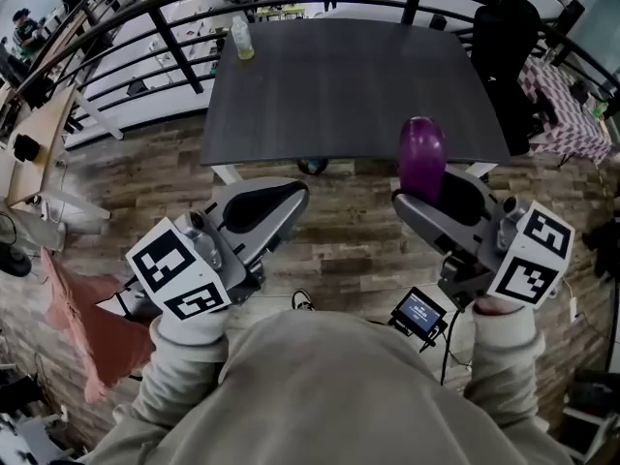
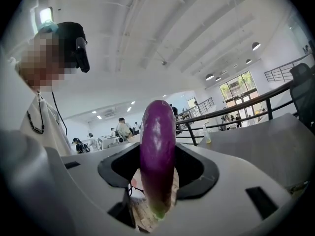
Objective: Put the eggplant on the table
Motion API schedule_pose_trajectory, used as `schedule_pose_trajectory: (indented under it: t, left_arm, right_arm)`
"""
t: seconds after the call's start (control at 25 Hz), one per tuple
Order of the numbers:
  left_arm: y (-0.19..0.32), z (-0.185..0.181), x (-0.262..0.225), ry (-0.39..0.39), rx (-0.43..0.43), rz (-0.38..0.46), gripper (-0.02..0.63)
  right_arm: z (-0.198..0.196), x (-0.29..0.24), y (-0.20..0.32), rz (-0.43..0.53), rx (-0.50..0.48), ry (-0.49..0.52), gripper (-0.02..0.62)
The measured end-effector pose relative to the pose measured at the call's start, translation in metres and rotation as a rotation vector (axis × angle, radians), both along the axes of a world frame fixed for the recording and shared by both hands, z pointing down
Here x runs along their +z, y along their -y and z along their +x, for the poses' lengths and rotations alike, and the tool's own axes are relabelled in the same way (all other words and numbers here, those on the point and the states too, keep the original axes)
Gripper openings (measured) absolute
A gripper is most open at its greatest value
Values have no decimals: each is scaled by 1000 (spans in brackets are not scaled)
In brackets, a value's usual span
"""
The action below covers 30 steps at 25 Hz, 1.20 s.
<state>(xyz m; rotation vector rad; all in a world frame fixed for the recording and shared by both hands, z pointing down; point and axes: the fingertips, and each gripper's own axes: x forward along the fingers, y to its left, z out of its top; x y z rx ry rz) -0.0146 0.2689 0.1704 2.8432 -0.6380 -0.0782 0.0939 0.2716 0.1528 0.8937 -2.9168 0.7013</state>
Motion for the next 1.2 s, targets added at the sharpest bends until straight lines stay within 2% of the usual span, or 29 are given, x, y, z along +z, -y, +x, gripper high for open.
schedule_pose_trajectory:
  t: [0.2,0.52,0.84,1.2]
  left_arm:
    - [27,-22,10,-12,40,-16,6]
    - [57,-43,27,-38,27,-57,6]
    - [118,-26,24,-9,14,-38,6]
    - [207,17,11,-5,-2,-8,6]
  right_arm:
    - [-31,-1,31,0,10,-26,221]
    - [-44,10,64,-29,12,-35,221]
    - [-30,16,131,-27,-9,6,221]
    - [5,8,222,-8,-43,11,221]
